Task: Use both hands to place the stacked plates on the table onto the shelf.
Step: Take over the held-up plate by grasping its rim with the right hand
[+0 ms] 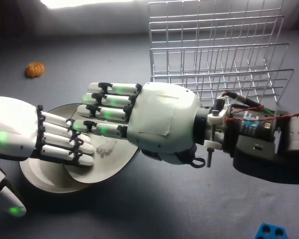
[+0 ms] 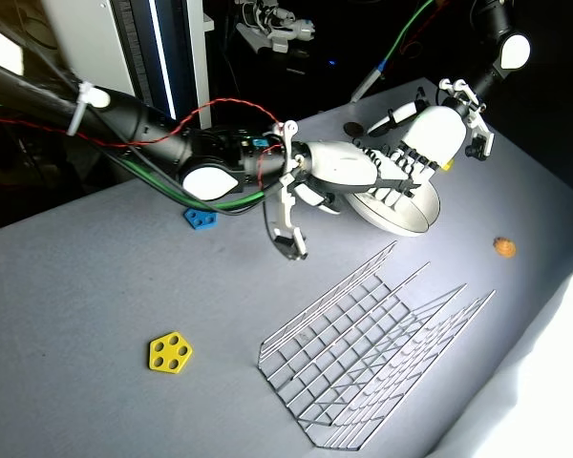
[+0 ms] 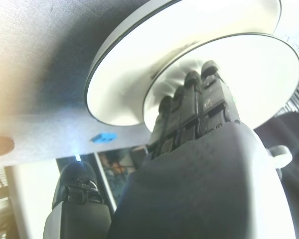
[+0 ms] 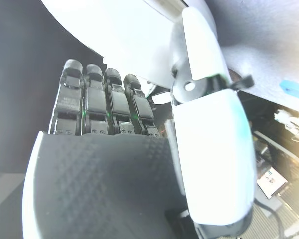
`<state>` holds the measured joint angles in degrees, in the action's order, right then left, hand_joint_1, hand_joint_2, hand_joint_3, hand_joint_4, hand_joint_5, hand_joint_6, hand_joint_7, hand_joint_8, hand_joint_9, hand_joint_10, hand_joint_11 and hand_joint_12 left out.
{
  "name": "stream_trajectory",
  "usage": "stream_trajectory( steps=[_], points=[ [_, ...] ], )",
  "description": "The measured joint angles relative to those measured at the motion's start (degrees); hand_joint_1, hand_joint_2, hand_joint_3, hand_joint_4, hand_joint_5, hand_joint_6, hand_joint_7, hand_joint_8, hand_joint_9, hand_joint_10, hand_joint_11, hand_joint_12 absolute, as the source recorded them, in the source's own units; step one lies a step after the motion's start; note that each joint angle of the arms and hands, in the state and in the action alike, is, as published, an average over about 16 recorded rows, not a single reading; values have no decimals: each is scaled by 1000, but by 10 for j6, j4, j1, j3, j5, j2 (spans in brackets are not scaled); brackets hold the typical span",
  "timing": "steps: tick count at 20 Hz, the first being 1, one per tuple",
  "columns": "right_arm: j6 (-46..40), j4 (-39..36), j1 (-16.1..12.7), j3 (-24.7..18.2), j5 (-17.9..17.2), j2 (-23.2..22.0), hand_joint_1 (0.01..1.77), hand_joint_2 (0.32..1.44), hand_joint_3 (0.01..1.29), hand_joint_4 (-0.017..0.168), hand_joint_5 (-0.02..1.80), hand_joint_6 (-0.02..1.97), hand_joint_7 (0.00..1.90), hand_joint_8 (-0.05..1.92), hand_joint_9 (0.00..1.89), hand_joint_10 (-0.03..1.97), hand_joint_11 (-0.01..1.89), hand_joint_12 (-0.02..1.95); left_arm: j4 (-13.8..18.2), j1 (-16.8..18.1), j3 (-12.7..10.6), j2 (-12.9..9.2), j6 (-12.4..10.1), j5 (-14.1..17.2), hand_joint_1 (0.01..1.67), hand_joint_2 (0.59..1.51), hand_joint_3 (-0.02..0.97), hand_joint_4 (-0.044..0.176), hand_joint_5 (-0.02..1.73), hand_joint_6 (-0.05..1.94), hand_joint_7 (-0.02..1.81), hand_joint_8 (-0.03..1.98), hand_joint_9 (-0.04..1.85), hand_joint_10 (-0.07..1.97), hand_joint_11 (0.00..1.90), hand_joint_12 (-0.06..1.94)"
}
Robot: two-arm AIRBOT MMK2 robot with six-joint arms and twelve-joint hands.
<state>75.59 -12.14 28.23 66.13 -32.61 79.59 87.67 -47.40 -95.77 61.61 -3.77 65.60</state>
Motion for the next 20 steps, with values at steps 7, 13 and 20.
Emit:
stream_trajectory(
  steps=[7,13,20],
  points=[
    [6,0,-5,26,12,33,1145,1197,22,3,288,40,258,25,224,89,45,703,0,0,0,0,0,0,15,1101,17,-3,15,0,-10,-20,20,9,16,-6],
    [9,-1,-5,35,8,43,1141,1178,19,-1,523,228,558,137,531,208,221,1176,1,0,0,0,0,0,15,1104,16,-4,9,7,-10,-20,20,9,15,-6],
    [11,-4,-3,36,-9,44,1151,1090,15,3,728,560,802,499,863,326,510,1379,6,8,0,0,-1,0,15,1106,17,-4,7,16,-3,-18,19,9,15,-6]
  ],
)
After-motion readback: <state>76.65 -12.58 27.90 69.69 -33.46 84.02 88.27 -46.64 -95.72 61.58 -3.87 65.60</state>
